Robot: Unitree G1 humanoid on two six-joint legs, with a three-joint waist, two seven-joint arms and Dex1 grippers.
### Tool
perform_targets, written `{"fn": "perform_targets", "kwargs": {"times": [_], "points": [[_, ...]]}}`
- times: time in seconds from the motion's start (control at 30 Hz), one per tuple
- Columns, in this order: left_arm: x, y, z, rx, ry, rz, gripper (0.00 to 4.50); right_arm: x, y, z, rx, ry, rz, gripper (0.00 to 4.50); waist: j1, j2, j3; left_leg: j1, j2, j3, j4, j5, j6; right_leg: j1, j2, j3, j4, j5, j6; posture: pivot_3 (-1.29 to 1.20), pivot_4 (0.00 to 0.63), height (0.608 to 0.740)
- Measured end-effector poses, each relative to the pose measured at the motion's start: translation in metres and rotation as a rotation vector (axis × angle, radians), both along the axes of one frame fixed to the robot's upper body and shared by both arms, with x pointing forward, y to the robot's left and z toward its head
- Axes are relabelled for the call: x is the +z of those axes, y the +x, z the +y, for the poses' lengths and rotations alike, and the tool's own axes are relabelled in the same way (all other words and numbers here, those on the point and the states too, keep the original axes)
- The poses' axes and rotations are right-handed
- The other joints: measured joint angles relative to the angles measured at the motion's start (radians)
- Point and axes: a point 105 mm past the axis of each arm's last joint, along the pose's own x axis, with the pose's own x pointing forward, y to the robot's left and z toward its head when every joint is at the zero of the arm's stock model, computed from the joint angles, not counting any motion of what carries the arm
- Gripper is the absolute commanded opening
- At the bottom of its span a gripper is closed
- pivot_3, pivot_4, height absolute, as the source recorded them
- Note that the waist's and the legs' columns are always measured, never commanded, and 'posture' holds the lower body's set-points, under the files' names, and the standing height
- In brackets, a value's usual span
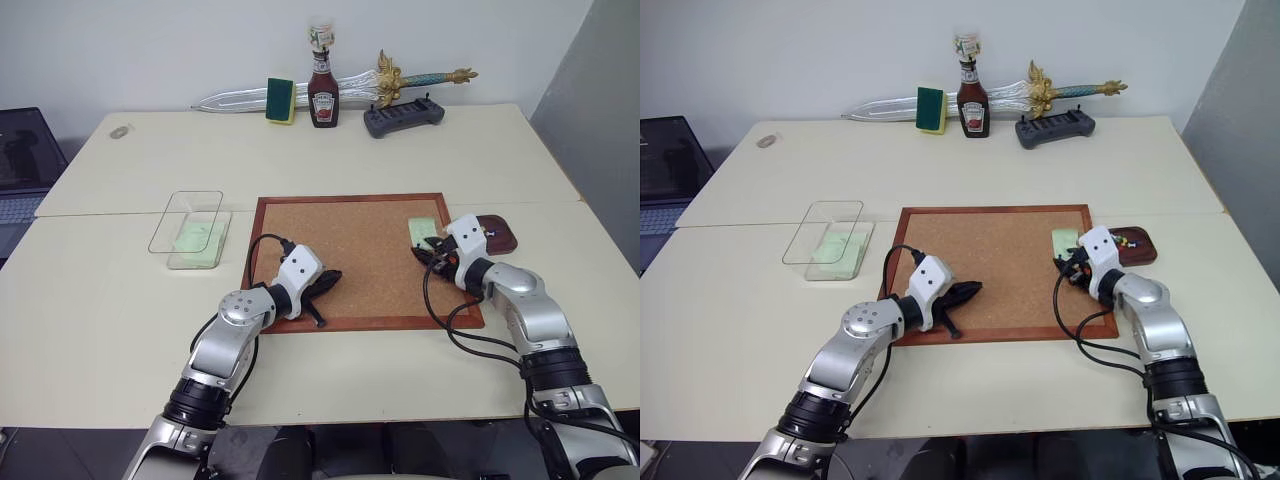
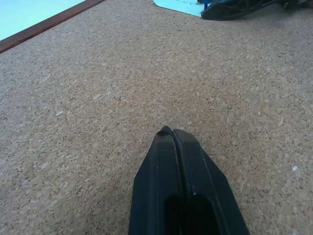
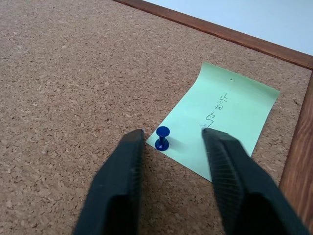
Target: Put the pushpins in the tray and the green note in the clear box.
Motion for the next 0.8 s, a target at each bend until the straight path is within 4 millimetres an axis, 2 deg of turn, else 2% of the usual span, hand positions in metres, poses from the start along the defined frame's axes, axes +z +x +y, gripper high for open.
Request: {"fn": "perform_targets", "kwargs": {"times": [0.13, 0.2, 0.67, 0.73, 0.8], "points": [[0.0, 0.0, 0.0, 0.0, 0.0, 0.0, 0.0, 0.0, 0.0, 0.001, 0.004, 0.006, 0.002, 0.26, 0.0, 0.0, 0.0, 0.0, 0.0, 0.0, 0.0, 0.0, 0.0, 0.0, 0.0, 0.0, 0.0, 0.0, 0.0, 0.0, 0.15, 0.74], [0.0, 0.0, 0.0, 0.0, 0.0, 0.0, 0.0, -0.001, 0.0, 0.003, 0.009, 0.009, 0.003, 0.03, 0.0, 0.0, 0.0, 0.0, 0.0, 0.0, 0.0, 0.0, 0.0, 0.0, 0.0, 0.0, 0.0, 0.0, 0.0, 0.0, 0.15, 0.74], [-0.001, 0.0, 0.002, 0.005, 0.015, -0.001, 0.0, 0.005, 0.0, 0.007, 0.017, 0.04, -0.051, 0.03, -0.003, 0.0, 0.0, 0.0, 0.0, 0.0, 0.0, 0.0, 0.0, -0.001, 0.0, 0.0, 0.0, 0.0, 0.0, 0.0, 0.15, 0.74], [-0.002, 0.0, 0.003, 0.006, 0.02, 0.001, 0.0, 0.015, 0.001, 0.008, 0.018, 0.068, -0.092, 0.03, -0.003, 0.0, 0.0, 0.0, 0.0, 0.0, 0.0, 0.0, 0.0, 0.0, 0.0, 0.0, 0.0, 0.0, 0.0, 0.0, 0.15, 0.74], [-0.003, 0.0, 0.002, 0.006, 0.024, 0.002, 0.0, 0.035, 0.003, 0.009, 0.028, 0.093, -0.158, 0.03, -0.002, 0.0, 0.0, 0.0, 0.0, 0.0, 0.0, 0.0, 0.0, 0.0, 0.0, 0.0, 0.0, 0.0, 0.0, 0.0, 0.15, 0.74]]}}
